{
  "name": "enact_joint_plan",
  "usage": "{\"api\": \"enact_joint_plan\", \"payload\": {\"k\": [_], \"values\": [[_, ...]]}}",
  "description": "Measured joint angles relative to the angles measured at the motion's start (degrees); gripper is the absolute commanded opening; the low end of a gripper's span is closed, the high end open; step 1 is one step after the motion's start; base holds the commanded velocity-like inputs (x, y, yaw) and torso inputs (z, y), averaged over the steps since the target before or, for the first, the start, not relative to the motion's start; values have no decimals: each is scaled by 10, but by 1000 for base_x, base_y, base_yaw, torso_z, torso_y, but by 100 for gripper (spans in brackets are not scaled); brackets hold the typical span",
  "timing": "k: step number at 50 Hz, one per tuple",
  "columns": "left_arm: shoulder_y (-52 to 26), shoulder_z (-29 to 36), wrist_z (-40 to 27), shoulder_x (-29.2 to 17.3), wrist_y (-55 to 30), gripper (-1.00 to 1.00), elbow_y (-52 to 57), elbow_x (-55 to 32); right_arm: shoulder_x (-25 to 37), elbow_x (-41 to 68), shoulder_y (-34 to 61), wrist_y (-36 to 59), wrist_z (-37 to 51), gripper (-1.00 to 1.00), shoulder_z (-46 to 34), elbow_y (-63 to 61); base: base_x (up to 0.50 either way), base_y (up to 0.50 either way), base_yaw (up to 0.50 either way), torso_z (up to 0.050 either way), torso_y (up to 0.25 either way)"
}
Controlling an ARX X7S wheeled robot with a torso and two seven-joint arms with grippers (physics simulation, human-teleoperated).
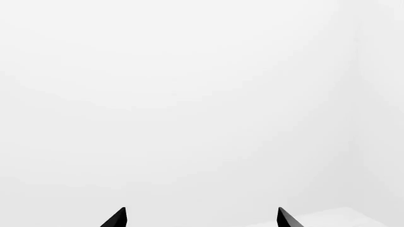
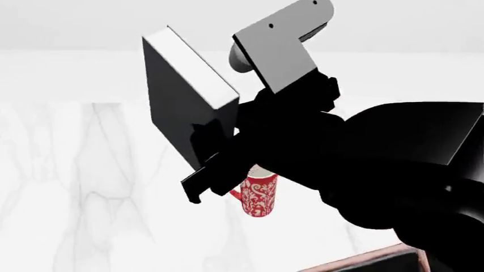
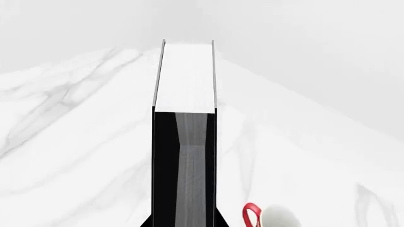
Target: Pick up the book and place it in the right compartment of the caddy.
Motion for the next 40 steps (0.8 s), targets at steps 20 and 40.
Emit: {"api": "enact_joint_plan", "payload": {"k": [20,40], "values": [[0,9,-4,1,4,100,-3,2,73,20,-20,-5,122,-100,76,34,0,0,0,0,2],[2,6,-2,2,8,100,-6,0,142,53,-62,-9,259,-100,155,36,0,0,0,0,1]]}}
